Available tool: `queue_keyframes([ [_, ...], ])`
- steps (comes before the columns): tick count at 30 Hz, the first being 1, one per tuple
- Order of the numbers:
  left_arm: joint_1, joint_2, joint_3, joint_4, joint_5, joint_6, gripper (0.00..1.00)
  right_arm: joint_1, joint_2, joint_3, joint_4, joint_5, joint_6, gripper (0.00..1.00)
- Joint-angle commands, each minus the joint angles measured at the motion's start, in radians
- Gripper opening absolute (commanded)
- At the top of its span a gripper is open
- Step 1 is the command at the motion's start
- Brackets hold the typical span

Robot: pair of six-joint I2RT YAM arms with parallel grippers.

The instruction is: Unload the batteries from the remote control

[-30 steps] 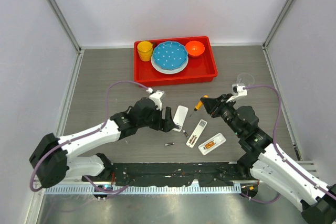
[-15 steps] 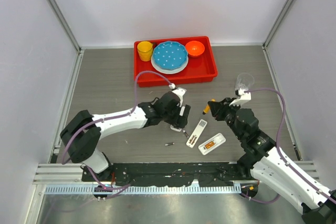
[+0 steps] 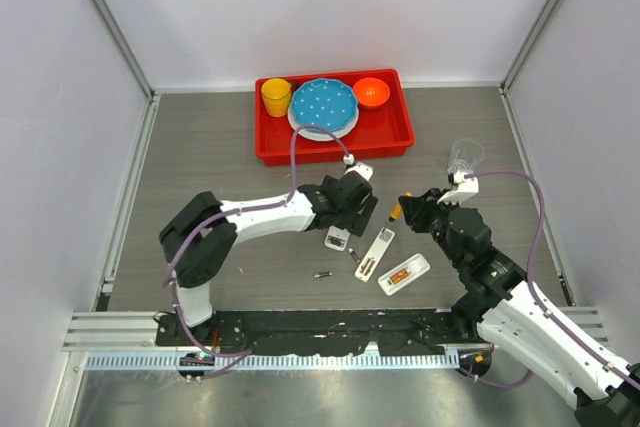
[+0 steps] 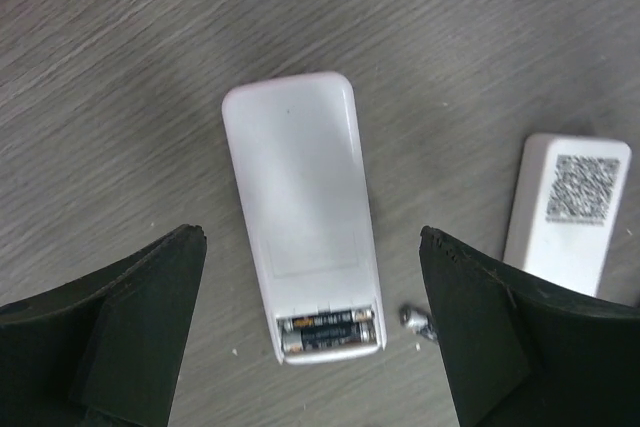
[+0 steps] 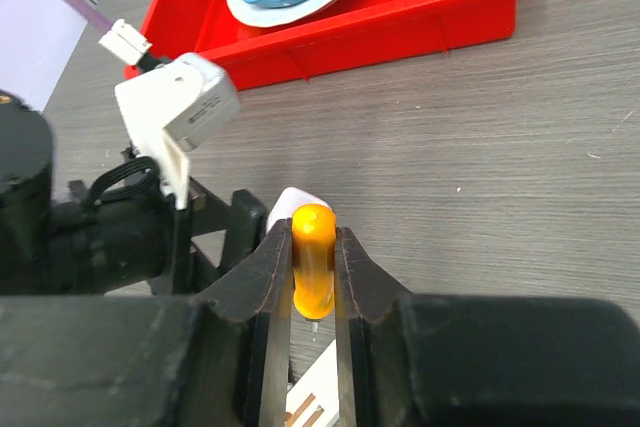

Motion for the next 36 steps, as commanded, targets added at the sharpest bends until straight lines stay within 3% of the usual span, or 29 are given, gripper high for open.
queue_keyframes([
  [1, 0.009, 0.093, 0.079, -0.038, -0.025, 0.027, 0.9, 0.001, 0.014, 0.017, 0.021, 0.007, -0.007, 0.01],
  [6, 0.034, 0.167, 0.117, -0.061, 0.029, 0.0, 0.85, 0.002, 0.018, 0.019, 0.015, -0.005, -0.01, 0.01],
  [9, 0.043, 0.174, 0.102, -0.07, 0.013, -0.023, 0.76, 0.004, 0.026, 0.02, 0.018, -0.01, -0.016, 0.01],
  [13, 0.06, 0.131, 0.036, -0.07, -0.013, -0.075, 0.61, 0.002, 0.046, 0.022, 0.031, -0.034, -0.024, 0.01],
  [21, 0.074, -0.004, -0.07, -0.193, -0.163, -0.293, 0.43, 0.002, 0.113, 0.013, 0.107, -0.097, -0.018, 0.01],
  [24, 0.075, -0.026, -0.119, -0.205, -0.174, -0.405, 0.54, 0.005, 0.139, 0.014, 0.14, -0.112, -0.013, 0.01],
  [25, 0.077, -0.041, -0.151, -0.194, -0.166, -0.425, 0.65, 0.004, 0.146, 0.014, 0.144, -0.117, -0.012, 0.01],
  [29, 0.079, -0.095, -0.234, -0.109, -0.085, -0.483, 0.86, 0.005, 0.147, 0.017, 0.152, -0.125, -0.013, 0.01],
  [31, 0.082, -0.142, -0.282, -0.081, -0.057, -0.511, 0.91, 0.004, 0.144, 0.02, 0.149, -0.125, -0.01, 0.01],
  [36, 0.086, -0.257, -0.371, -0.022, -0.03, -0.537, 0.94, 0.004, 0.143, 0.022, 0.153, -0.137, -0.003, 0.01],
])
